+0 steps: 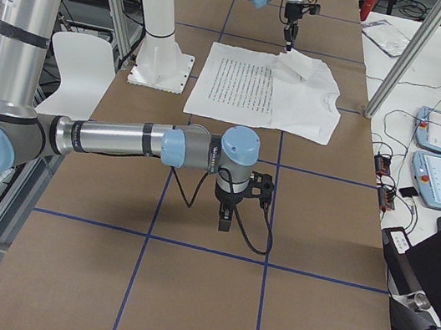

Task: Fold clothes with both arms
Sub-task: 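Lay the sleeve across the chest, open the left gripper and withdraw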

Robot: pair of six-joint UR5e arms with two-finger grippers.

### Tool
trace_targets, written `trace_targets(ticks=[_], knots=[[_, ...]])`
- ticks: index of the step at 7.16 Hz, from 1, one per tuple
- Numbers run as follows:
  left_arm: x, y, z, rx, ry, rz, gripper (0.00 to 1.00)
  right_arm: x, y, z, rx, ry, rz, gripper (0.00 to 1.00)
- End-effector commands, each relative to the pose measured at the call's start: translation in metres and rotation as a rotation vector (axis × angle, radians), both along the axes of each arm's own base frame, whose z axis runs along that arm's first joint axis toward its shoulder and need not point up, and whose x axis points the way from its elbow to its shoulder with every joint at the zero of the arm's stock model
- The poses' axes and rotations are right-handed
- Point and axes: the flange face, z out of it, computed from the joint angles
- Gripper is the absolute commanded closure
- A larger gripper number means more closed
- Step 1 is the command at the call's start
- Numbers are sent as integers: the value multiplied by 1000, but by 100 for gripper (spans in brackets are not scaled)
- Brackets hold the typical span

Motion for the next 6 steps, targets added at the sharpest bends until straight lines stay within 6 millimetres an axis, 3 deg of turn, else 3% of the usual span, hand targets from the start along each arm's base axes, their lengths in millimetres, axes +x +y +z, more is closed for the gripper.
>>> trace_targets(ticks=[1,3,5,6], knots=[[36,21,3,23,8,41,100,0,0,1,-2,-1,1,0],[81,49,0,41,-3,45,100,0,1,2,-5,-1,-1,0],[129,67,10,59,-8,46,100,0,0,2,-5,-1,-1,0],[144,62,20,73,15,47,64,0,0,4,-9,1,1,0]])
